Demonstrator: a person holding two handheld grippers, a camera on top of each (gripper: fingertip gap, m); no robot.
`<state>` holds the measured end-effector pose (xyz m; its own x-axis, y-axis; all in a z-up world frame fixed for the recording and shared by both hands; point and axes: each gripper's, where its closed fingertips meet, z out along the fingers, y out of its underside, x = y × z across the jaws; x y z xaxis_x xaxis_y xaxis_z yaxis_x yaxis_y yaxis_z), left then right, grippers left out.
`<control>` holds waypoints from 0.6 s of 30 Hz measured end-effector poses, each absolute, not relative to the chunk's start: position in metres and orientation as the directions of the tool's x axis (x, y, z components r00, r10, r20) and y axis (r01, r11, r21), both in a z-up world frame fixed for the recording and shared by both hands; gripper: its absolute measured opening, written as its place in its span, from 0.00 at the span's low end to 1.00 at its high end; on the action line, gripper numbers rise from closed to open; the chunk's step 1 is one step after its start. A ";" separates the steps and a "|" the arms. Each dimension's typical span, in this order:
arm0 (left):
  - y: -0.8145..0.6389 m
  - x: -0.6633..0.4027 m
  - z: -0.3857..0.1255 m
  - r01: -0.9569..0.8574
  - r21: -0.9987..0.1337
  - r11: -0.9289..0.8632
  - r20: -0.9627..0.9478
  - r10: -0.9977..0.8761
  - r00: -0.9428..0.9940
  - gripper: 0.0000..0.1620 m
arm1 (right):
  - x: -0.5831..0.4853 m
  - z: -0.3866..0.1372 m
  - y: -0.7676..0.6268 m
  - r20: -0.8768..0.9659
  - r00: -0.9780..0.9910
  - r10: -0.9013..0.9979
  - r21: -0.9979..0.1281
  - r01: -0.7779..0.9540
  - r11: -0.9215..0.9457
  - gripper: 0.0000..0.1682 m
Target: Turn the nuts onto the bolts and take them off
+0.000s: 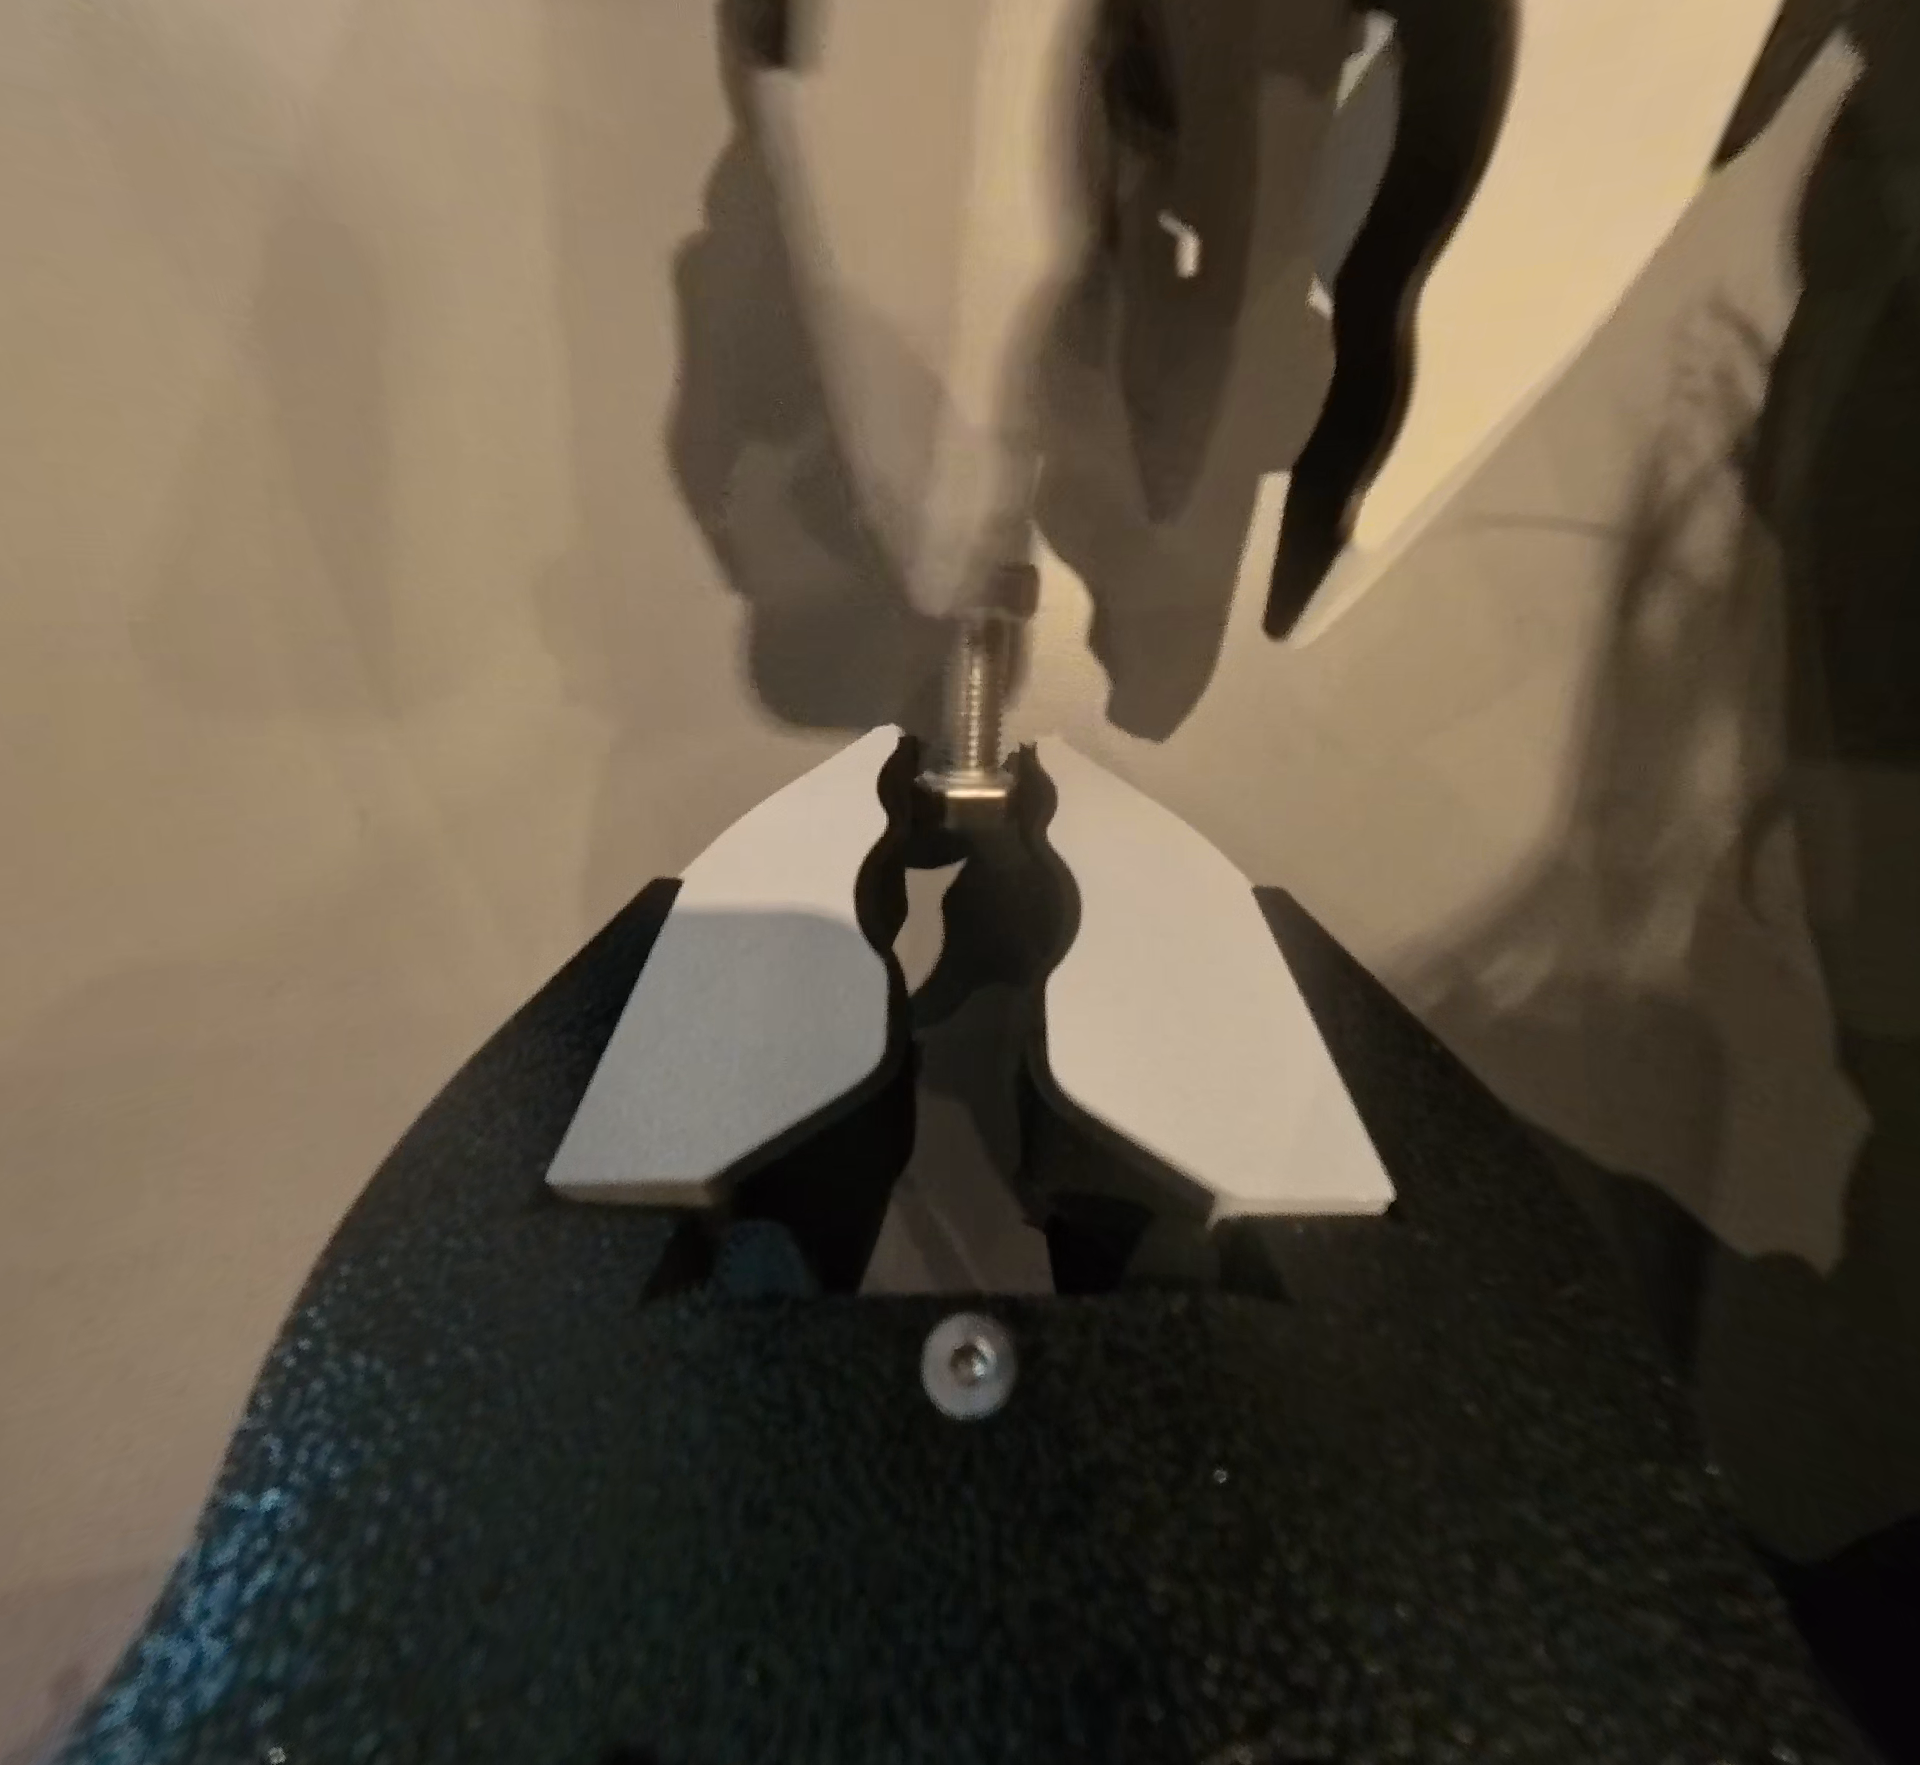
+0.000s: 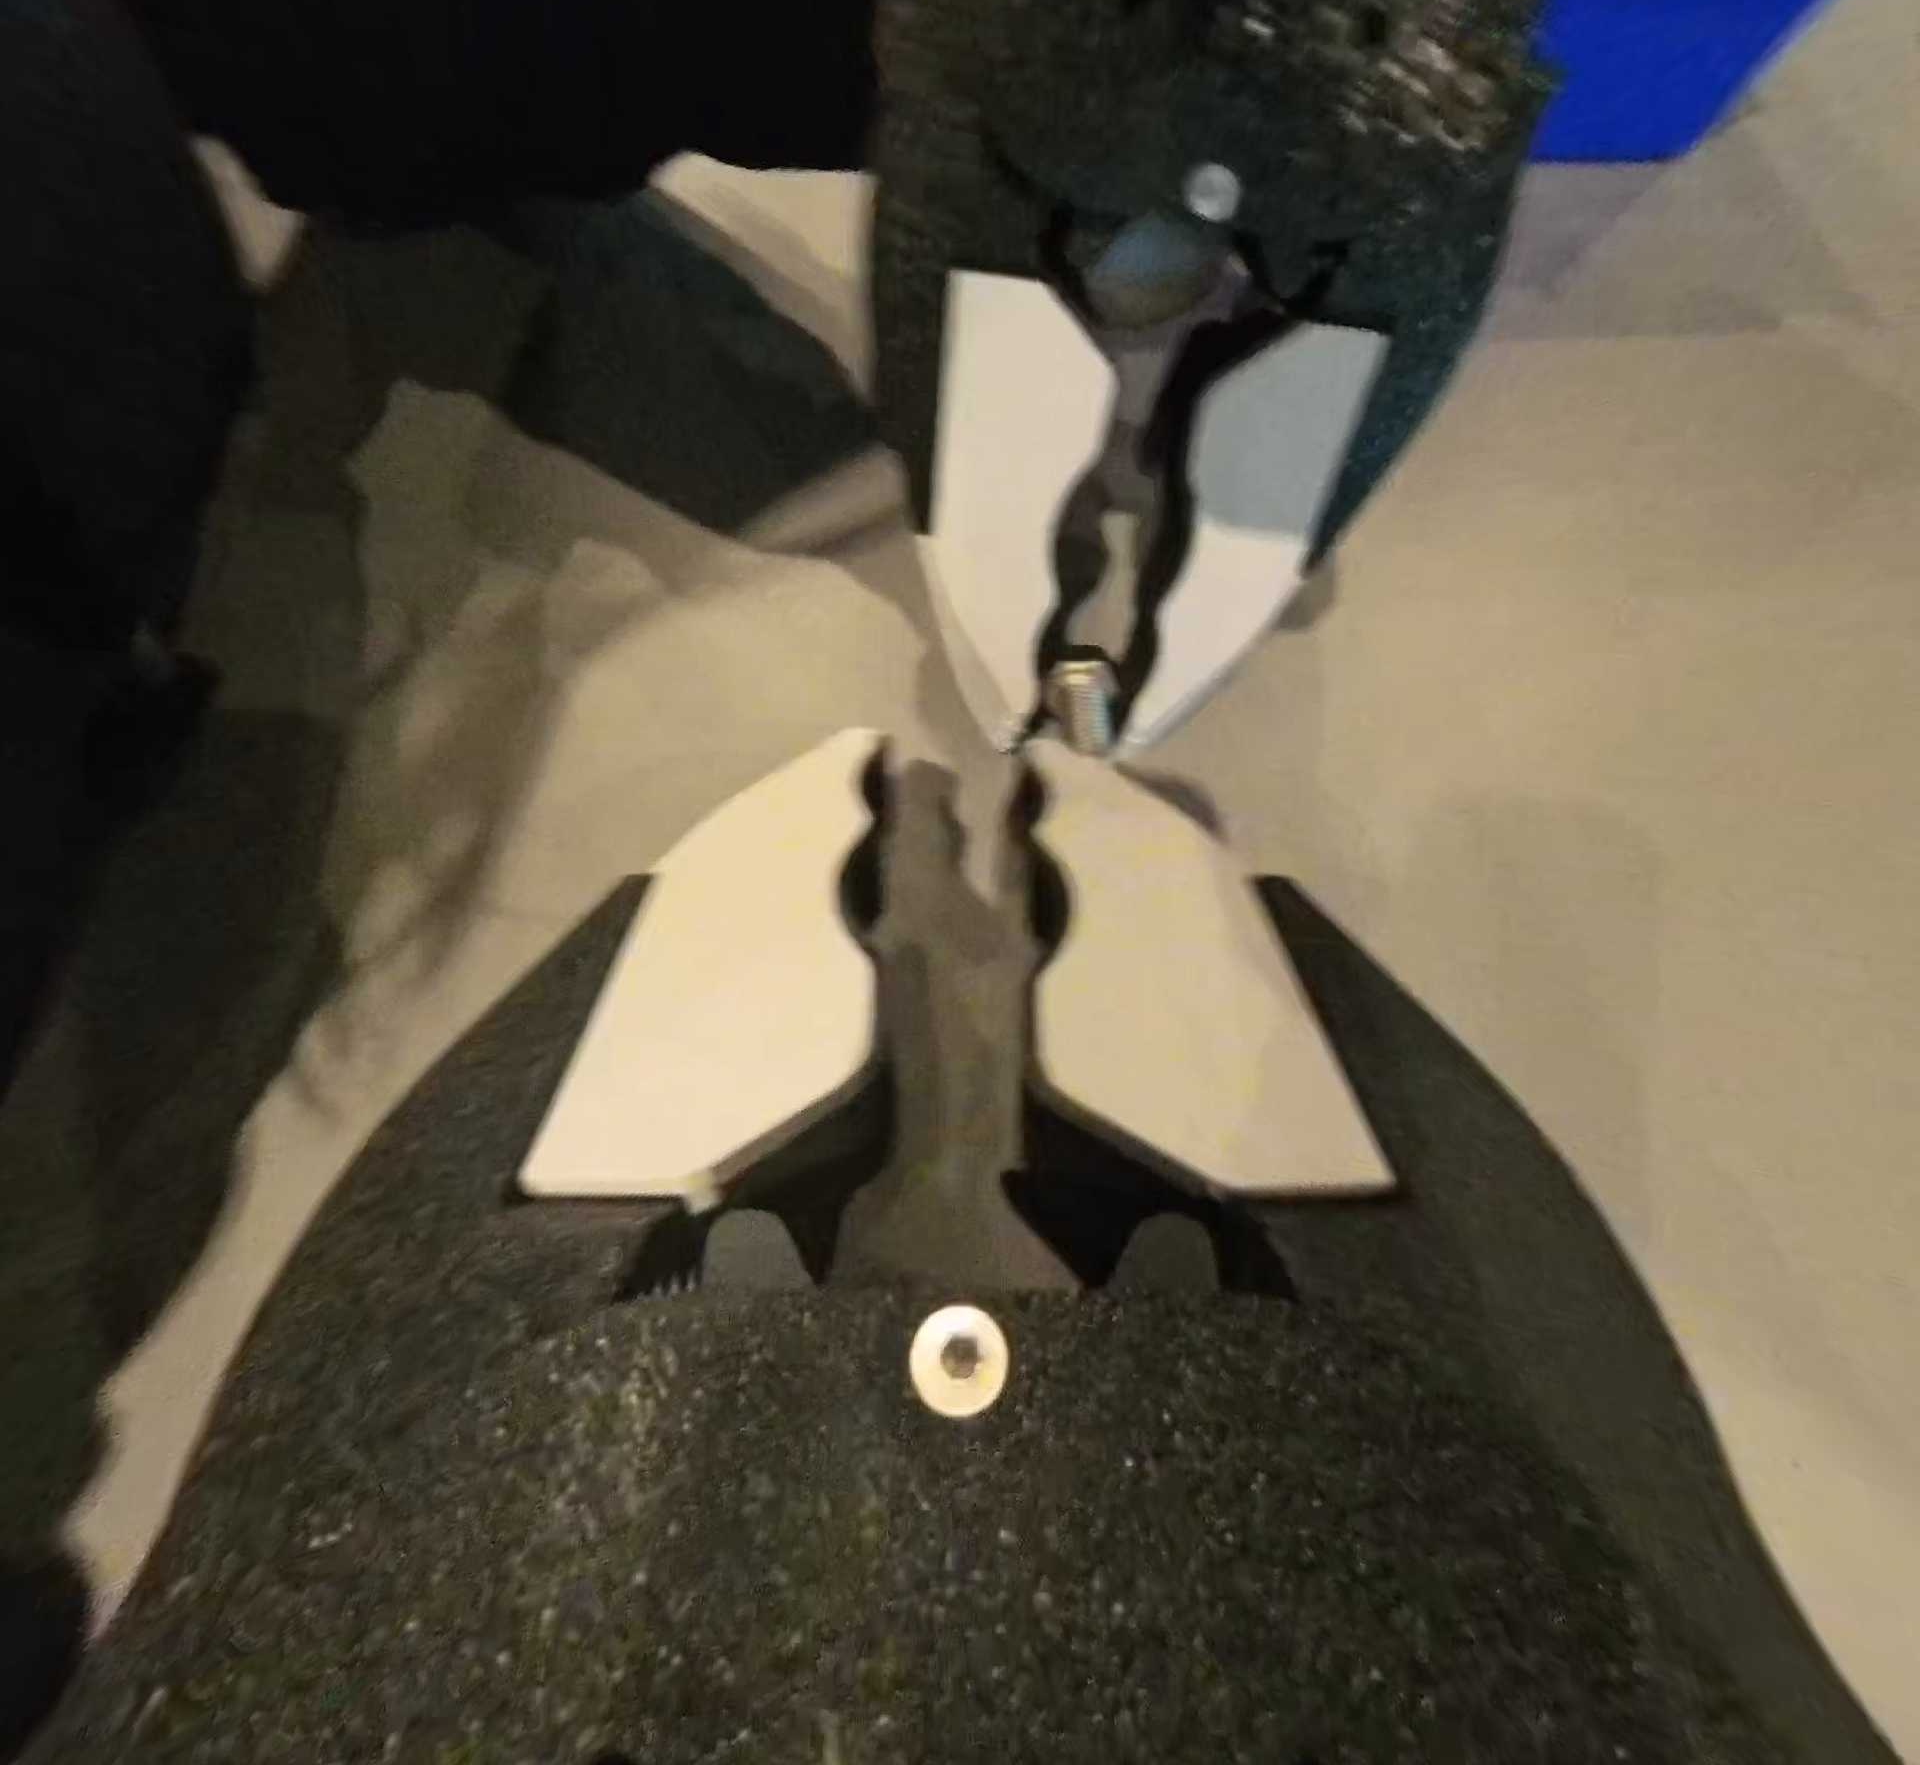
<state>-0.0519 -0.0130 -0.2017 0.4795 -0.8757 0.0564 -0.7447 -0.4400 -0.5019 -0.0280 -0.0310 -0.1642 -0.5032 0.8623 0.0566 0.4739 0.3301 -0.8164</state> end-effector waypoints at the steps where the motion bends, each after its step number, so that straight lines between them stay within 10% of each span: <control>1: -0.013 -0.052 -0.202 -0.742 -0.503 -0.443 0.060 -0.875 0.481 0.11 | -0.027 -0.159 -0.034 0.057 -0.513 0.856 -0.830 0.453 0.326 0.10; 7: -0.013 -0.052 -0.202 -0.742 -0.504 -0.442 0.061 -0.875 0.480 0.11 | -0.035 -0.167 -0.023 0.080 -0.458 0.886 -0.820 0.475 0.320 0.26; 11: -0.013 -0.052 -0.202 -0.739 -0.506 -0.444 0.064 -0.874 0.481 0.11 | -0.028 -0.158 -0.034 0.064 -0.507 0.859 -0.841 0.437 0.320 0.06; 18: -0.013 -0.052 -0.202 -0.739 -0.507 -0.444 0.064 -0.874 0.481 0.11 | -0.035 -0.161 -0.020 0.053 -0.431 0.901 -0.856 0.445 0.263 0.23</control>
